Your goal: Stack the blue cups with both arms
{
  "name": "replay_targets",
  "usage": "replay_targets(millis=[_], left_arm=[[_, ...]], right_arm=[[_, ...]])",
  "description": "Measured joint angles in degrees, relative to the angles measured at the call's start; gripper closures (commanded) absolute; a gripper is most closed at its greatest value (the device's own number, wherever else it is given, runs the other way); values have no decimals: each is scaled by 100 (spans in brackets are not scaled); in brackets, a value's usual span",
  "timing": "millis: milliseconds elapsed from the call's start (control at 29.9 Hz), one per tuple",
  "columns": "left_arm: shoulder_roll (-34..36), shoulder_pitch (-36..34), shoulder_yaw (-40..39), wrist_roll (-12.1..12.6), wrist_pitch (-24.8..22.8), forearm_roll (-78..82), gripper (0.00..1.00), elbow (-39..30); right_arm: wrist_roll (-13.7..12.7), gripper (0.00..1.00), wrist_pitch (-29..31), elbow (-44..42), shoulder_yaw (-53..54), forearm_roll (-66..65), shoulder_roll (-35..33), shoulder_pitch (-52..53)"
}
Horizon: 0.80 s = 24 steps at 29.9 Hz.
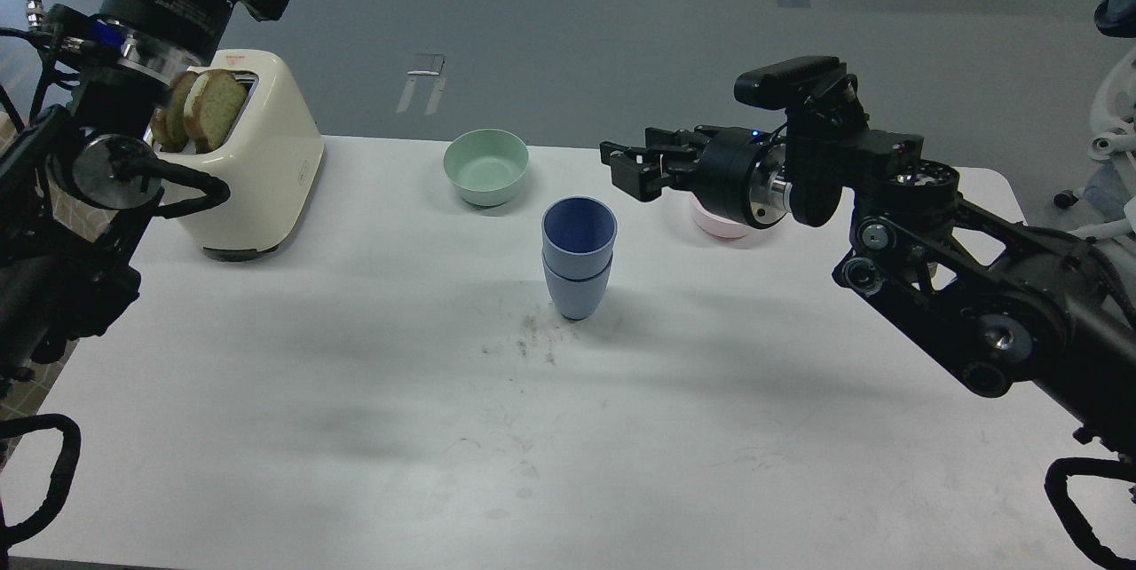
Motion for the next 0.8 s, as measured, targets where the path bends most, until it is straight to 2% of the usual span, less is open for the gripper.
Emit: replay_targets(millis=[267,435,635,802], left_arm=[[-70,15,42,34,-4,0,2,5],[-76,17,40,7,-1,-2,2,17],[-61,-40,48,28,3,-4,2,42],[-12,-50,121,55,43,85,2,76]], right_arm=[[45,0,-1,-596,2273,86,582,512],[67,0,0,-1015,3321,598,615,802],[76,0,-1,-1716,3856,2354,188,858],[85,0,-1,-2598,3991,4701,43,564]])
